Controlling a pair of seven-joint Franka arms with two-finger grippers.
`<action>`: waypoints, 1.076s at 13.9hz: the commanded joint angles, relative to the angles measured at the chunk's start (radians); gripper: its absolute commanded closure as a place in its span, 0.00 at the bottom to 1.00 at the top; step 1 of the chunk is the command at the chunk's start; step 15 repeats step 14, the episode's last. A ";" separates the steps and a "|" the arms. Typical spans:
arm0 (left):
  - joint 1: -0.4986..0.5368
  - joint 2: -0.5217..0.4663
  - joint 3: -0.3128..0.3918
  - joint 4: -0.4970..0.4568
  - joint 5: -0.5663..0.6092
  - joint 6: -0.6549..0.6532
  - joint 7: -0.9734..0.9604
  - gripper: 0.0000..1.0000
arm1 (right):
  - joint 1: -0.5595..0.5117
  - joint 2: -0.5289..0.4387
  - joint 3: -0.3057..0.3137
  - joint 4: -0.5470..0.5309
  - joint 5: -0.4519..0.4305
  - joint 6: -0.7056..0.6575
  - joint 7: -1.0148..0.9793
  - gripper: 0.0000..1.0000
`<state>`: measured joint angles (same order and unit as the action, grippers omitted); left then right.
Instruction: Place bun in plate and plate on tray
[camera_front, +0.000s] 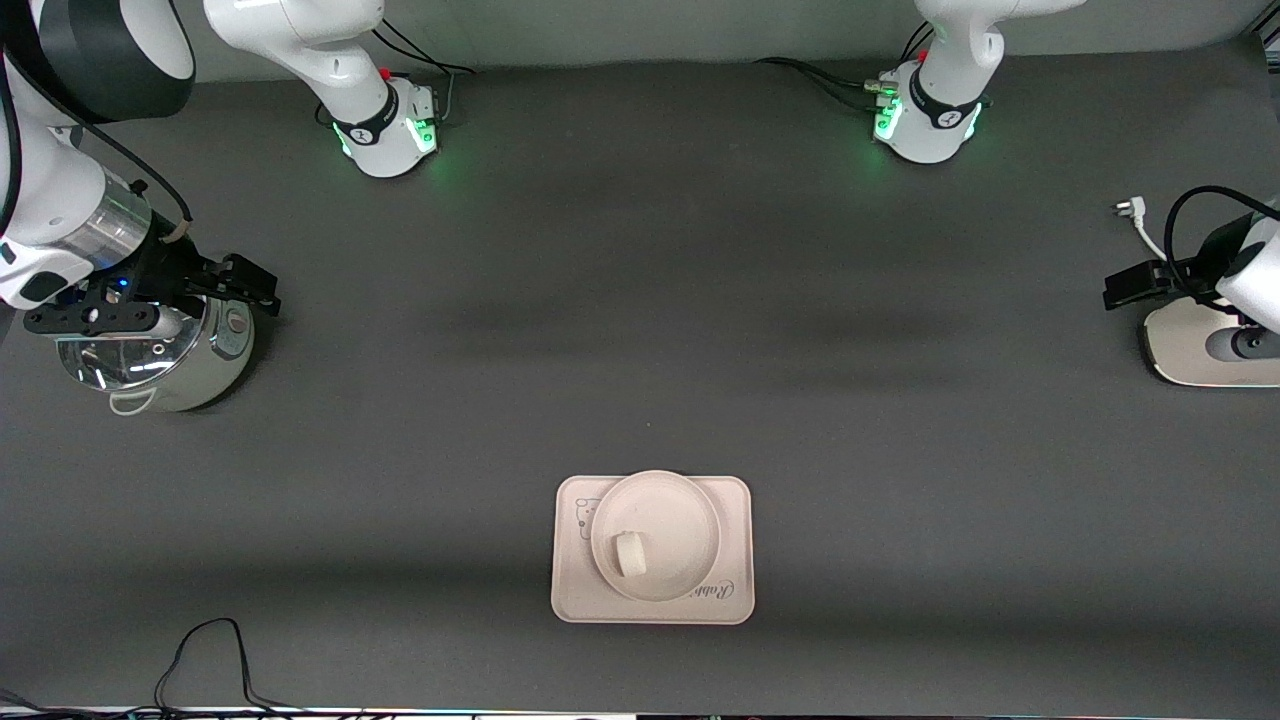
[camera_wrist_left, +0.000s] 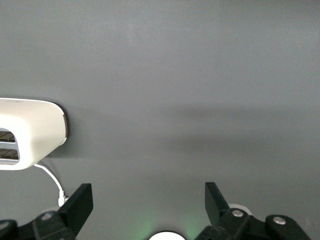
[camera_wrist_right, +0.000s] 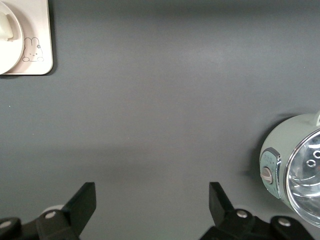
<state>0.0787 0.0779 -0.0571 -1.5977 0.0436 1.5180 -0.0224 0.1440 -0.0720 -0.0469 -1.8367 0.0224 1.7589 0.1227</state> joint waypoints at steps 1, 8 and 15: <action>-0.004 -0.009 0.002 0.010 -0.010 -0.021 0.002 0.00 | 0.008 0.049 0.001 0.028 0.028 0.008 0.021 0.00; -0.004 -0.006 0.000 0.010 -0.010 -0.021 0.002 0.00 | 0.039 0.384 0.067 0.340 0.062 0.077 0.142 0.00; -0.002 -0.006 0.000 0.010 -0.010 -0.021 0.004 0.00 | 0.129 0.719 0.156 0.518 0.044 0.426 0.409 0.00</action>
